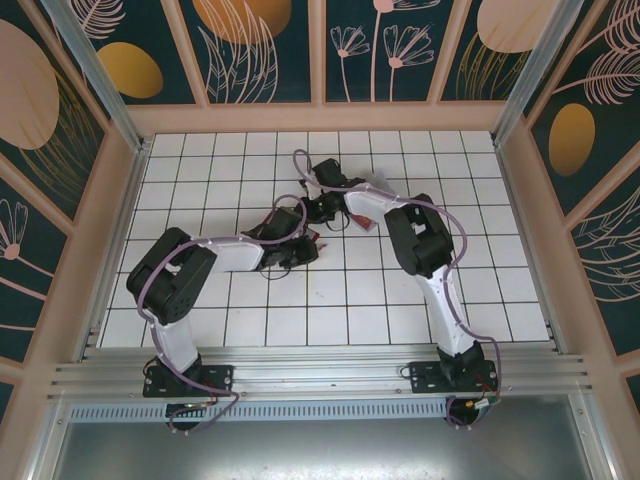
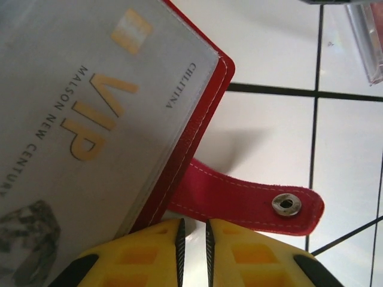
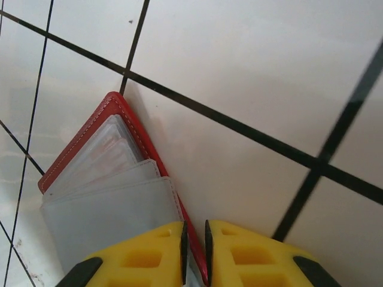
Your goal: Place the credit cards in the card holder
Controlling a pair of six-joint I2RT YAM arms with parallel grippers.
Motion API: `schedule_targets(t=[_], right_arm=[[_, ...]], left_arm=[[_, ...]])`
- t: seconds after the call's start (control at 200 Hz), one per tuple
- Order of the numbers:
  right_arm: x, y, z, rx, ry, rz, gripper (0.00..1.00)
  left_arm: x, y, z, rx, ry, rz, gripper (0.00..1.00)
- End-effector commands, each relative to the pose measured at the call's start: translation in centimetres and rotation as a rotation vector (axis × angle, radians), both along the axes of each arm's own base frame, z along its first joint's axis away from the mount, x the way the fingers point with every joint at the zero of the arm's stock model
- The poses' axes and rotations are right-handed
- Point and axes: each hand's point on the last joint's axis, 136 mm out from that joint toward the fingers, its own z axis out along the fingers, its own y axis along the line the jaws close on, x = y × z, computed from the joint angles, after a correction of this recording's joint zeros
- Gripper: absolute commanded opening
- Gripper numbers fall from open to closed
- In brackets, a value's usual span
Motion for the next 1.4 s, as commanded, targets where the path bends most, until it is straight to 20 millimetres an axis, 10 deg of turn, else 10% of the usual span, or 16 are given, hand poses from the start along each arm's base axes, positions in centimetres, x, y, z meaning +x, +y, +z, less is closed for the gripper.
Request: schedule_targets(t=[0.0, 0.305, 0.556, 0.876, 1.391], right_arm=[[-2.0, 0.0, 3.5, 0.041, -0.005, 0.059, 0.22], [1.5, -6.0, 11.9, 0.091, -0.181, -0.11, 0.27], [2.1, -13.3, 13.8, -0.005, -0.3, -0.318, 0.29], [3.1, -25.1, 12.3, -0.159, -0.327, -0.58, 0.44], [8.2, -24.8, 10.1, -0.204, -0.321, -0.501, 0.45]], left_arm=[[2.1, -2.6, 4.9, -0.07, -0.176, -0.049, 0.24], [2.9, 0.9, 8.7, 0.062, -0.306, 0.014, 0.29], [7.2, 3.8, 11.0, 0.096, -0.355, 0.061, 0.34], [11.5, -3.0, 11.5, -0.074, -0.331, -0.077, 0.4], [14.2, -8.1, 6.1, -0.102, -0.236, -0.156, 0.4]])
